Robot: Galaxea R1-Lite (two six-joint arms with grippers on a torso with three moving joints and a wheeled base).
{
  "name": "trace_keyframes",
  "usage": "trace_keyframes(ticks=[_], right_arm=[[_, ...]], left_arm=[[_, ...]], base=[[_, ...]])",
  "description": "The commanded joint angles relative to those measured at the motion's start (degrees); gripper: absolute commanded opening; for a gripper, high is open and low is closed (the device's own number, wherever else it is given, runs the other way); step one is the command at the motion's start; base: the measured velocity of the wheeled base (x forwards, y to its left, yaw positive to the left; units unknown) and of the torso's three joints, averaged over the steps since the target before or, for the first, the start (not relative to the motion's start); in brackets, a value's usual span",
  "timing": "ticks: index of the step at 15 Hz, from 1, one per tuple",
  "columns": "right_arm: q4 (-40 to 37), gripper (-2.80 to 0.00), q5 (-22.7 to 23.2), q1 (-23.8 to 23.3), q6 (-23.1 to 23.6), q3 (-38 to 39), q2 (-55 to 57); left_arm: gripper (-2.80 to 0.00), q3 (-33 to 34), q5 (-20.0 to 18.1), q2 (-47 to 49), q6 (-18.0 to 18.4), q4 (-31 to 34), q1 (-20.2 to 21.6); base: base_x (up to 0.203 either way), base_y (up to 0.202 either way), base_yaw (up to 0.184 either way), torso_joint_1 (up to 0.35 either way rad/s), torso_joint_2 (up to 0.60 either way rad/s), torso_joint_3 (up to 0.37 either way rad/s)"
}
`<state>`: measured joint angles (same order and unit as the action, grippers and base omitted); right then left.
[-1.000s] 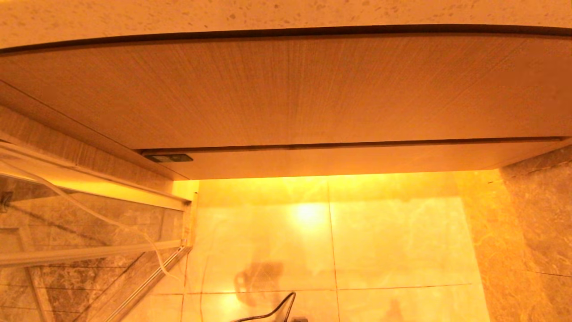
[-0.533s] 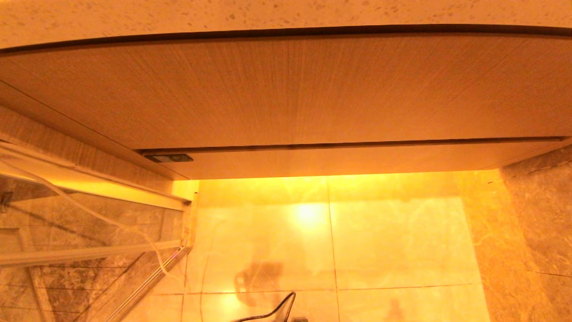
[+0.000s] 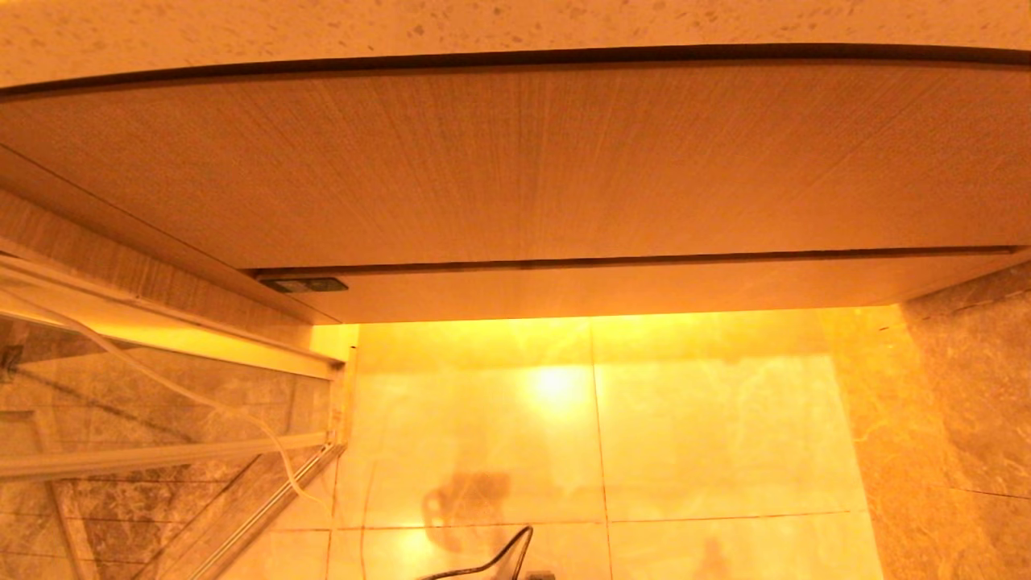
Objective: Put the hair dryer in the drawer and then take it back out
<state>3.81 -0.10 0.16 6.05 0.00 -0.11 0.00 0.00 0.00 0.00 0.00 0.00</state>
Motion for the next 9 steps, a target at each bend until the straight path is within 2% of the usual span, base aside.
trace_keyframes(ticks=[1, 9], right_arm=[[0.1, -2.80, 0.0, 0.0, 0.1, 0.0, 0.2], [0.0, -2.80, 0.1, 0.0, 0.2, 0.0, 0.2]], left_arm=[[0.00, 0.0, 0.0, 0.0, 0.0, 0.0, 0.0], [0.00, 0.0, 0.0, 0.0, 0.0, 0.0, 0.0]], base=[[0.000, 0.000, 0.000, 0.000, 0.00, 0.000], [0.000, 0.000, 0.000, 0.000, 0.00, 0.000]])
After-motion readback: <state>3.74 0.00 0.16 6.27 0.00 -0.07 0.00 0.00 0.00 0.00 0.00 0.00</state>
